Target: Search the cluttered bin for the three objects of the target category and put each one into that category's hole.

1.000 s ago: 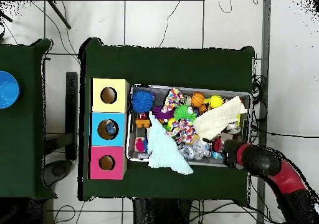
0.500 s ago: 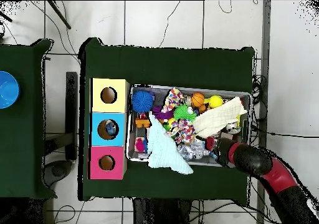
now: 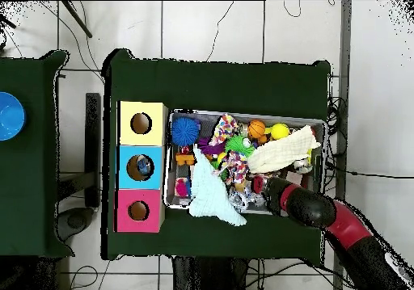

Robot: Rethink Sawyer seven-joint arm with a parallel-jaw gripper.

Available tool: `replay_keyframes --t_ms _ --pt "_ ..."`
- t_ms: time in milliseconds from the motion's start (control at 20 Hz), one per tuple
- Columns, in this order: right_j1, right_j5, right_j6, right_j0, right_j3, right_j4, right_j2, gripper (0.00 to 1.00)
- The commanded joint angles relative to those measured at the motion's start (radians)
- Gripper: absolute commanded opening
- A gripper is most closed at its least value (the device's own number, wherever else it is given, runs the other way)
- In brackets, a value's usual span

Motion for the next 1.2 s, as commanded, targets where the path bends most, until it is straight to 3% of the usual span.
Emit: replay_keyframes --t_ms 50,500,550,950,1100,1200 --pt "0.045 -0.025 0.024 0.046 0.058 -0.036 -0.024 1.00" --pt "0.044 -0.032 0.021 0.056 0.052 -0.028 -0.026 1.00" --pt "0.045 -0.042 0.022 0.055 0.050 -0.030 -0.024 0.00" --pt "0.060 -0.072 -0.012 0.070 0.006 -0.055 -0.007 0.00" --pt "0.004 -0.099 0.023 0.103 0.014 -0.057 -0.007 0.00" --pt "-0.055 -0.132 0.091 0.189 -0.037 -0.052 -0.039 0.00"
